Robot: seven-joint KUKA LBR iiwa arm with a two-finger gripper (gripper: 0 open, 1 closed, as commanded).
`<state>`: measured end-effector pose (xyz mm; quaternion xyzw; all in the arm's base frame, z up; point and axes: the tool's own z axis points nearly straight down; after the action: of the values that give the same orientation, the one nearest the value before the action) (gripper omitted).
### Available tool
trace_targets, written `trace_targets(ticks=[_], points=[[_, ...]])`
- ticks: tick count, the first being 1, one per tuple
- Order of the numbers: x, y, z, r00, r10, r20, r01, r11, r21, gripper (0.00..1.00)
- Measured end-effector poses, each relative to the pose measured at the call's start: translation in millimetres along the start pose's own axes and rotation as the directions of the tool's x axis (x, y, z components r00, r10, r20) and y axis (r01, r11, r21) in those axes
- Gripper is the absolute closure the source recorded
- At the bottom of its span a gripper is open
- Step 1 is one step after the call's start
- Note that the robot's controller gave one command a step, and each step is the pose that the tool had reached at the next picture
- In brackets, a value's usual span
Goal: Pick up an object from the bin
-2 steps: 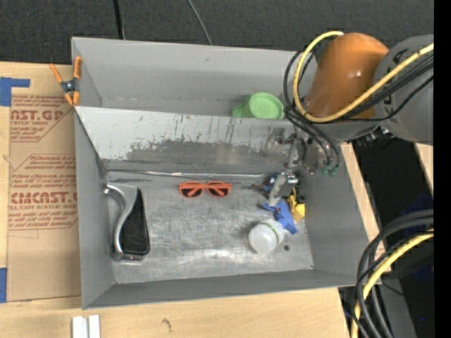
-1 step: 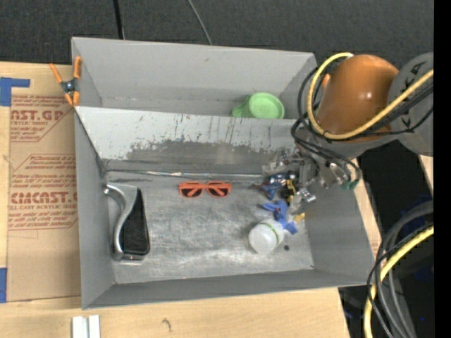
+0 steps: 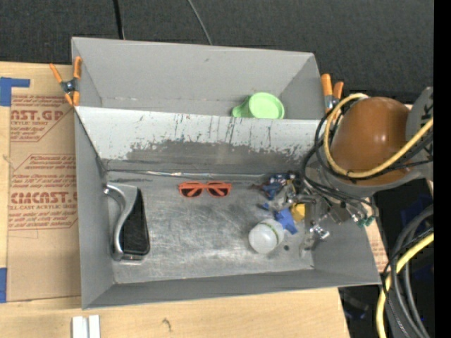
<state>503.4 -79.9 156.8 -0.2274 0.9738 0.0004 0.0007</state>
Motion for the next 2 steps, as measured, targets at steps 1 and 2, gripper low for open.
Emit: trace_targets(ticks=[1, 2], points=[[14.8, -11.1, 10.1, 0.955, -0.298, 0.0, 0.298, 0.955, 0.0, 0.0], [-29.9, 7.2, 78.4, 0.897, -0.441, 0.003, 0.441, 0.897, 0.004, 0.0]])
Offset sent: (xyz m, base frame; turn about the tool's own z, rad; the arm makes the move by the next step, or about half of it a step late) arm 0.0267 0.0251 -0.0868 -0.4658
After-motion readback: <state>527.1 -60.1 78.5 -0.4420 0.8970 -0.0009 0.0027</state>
